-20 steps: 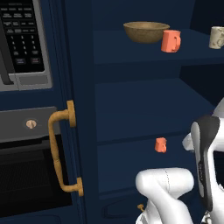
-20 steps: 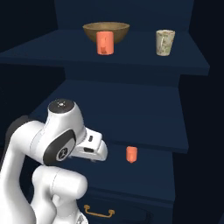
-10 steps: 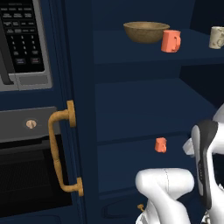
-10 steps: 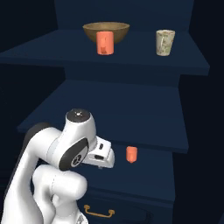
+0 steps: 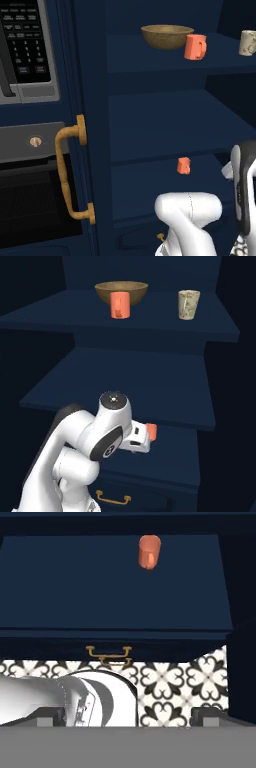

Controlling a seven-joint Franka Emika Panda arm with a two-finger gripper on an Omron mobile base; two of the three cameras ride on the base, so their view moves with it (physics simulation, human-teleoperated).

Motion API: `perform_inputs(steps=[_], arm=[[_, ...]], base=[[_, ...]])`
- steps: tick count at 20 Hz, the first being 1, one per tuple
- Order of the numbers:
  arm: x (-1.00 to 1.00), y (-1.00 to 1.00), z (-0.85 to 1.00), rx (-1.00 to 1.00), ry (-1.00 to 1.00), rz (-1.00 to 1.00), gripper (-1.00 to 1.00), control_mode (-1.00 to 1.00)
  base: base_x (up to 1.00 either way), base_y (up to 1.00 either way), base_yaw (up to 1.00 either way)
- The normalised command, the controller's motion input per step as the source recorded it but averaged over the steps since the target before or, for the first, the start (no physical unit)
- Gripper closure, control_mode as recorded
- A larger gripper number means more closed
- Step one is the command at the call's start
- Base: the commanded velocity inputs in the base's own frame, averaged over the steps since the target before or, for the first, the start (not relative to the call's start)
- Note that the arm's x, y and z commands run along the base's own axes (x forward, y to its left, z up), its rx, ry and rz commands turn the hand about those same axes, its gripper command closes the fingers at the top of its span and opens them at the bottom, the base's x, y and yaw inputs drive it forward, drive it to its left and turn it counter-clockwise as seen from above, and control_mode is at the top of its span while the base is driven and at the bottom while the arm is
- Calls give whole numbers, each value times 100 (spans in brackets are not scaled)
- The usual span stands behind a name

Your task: Gather all objects into one cabinet and sort the glasses and bowls to opposite sides.

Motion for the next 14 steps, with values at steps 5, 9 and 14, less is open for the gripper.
perform_inputs(steps=[5,9,14], arm=[[15,-77,-5,0,0,22,-100,-100],[54,-52,-32,0,-3,29,-100,-100],[67,-10,-64,-3,-10,32,-100,-100]], base=[[0,0,0],[0,0,0],[0,0,0]])
